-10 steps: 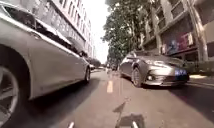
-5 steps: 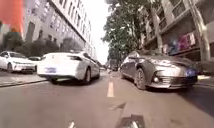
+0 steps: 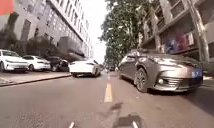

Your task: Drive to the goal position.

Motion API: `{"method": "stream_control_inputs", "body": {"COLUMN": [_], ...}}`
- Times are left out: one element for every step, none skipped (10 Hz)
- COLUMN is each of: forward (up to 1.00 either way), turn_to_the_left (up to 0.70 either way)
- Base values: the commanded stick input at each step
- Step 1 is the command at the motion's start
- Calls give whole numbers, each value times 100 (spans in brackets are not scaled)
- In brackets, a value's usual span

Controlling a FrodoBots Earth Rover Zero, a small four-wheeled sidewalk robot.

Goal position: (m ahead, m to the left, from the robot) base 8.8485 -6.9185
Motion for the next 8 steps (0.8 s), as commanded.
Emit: {"method": "stream_control_inputs", "body": {"forward": [70,70,70,70,70,70,70,70], "turn_to_the_left": [-14,-11,0,0,0,0,0,0]}}
